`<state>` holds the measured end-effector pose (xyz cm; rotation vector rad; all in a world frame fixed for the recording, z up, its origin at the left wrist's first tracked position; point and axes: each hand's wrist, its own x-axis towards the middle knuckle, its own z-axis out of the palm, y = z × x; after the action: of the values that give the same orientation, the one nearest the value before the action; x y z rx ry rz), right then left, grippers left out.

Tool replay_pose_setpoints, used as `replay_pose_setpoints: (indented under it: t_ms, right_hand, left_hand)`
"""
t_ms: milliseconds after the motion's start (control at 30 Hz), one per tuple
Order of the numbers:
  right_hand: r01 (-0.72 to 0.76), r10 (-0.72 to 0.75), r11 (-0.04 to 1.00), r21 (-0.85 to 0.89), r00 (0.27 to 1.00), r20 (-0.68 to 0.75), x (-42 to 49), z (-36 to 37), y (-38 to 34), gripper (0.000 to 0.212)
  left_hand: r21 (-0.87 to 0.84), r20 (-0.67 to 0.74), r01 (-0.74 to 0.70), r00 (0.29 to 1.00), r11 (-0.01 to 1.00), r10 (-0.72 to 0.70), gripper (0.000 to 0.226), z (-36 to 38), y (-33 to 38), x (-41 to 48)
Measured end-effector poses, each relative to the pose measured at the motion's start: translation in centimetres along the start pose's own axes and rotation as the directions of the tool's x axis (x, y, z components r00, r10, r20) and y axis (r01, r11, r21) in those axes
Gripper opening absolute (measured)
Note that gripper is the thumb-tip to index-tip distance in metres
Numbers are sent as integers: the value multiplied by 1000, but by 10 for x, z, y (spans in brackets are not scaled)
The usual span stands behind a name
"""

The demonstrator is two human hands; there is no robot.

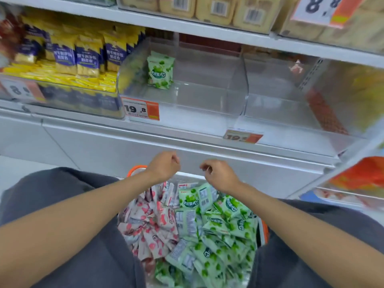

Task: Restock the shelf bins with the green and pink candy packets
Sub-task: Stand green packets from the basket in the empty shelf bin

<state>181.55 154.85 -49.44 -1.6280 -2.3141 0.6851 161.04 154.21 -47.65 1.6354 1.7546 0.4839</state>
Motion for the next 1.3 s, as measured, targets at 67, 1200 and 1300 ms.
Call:
replay_pose_setpoints:
  t_ms: [67, 1200, 1300]
  right_hand:
    - [34, 16, 974, -222, 976, 219, -13, 22, 27, 59]
    - [-117, 234, 649, 752, 971, -51, 16, -49, -63, 41]
    - [-5, 221, 663, 749, 957, -189, 26, -73, -79, 47]
  left_hand:
    - [101, 115, 16, 993, 995, -27, 10, 16, -8, -1]
    - [-736, -58, 30, 993, 677, -107, 16, -51, 31, 0]
    - [-618, -194, -88, 980, 781, -43, 13, -66, 36, 6]
